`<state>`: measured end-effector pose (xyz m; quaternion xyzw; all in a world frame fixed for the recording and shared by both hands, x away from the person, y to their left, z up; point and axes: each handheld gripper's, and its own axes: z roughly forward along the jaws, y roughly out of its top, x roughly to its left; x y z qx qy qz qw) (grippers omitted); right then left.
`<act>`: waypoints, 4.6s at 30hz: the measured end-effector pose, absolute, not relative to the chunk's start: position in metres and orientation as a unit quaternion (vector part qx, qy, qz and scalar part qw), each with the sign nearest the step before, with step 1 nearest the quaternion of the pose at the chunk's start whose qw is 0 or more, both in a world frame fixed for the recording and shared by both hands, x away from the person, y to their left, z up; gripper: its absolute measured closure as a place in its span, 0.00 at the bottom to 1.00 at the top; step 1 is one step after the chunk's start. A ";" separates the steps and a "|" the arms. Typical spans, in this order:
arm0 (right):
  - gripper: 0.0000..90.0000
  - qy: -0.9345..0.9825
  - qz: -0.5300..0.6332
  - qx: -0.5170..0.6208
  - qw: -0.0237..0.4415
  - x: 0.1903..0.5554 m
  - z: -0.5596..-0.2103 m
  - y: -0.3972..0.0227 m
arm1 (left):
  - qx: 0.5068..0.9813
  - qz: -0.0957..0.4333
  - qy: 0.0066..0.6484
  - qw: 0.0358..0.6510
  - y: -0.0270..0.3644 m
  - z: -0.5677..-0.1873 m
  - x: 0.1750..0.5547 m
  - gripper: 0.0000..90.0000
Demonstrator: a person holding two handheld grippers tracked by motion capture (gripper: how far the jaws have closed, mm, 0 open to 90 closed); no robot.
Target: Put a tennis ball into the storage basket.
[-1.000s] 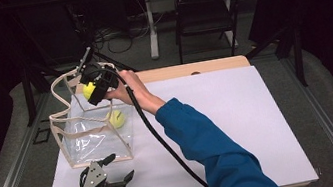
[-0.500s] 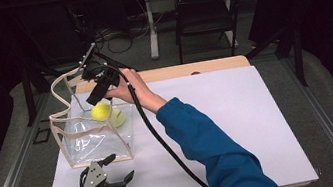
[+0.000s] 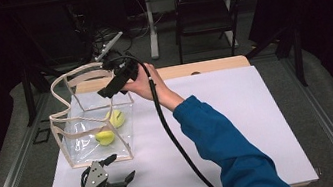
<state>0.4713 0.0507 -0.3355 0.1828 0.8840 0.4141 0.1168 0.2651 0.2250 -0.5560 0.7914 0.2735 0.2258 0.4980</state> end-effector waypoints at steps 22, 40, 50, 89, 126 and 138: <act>0.00 0.887 0.399 0.196 0.127 0.449 -0.358 -0.013 | 0.794 0.227 0.277 0.492 0.221 -0.557 0.266 0.18; 0.00 0.890 0.384 0.204 0.135 0.429 -0.388 -0.048 | 0.794 0.227 0.275 0.492 0.223 -0.557 0.266 0.18; 0.00 0.896 0.368 0.216 0.128 0.417 -0.406 -0.066 | 0.794 0.228 0.275 0.492 0.223 -0.557 0.265 0.18; 0.00 0.887 0.351 0.270 0.129 0.360 -0.471 -0.153 | 0.796 0.231 0.274 0.489 0.222 -0.557 0.264 0.18; 0.00 0.845 0.392 0.313 0.185 0.294 -0.529 -0.225 | 0.797 0.233 0.275 0.484 0.221 -0.558 0.264 0.18; 0.00 0.822 0.399 0.338 0.227 0.268 -0.549 -0.249 | 0.801 0.235 0.274 0.478 0.220 -0.559 0.264 0.18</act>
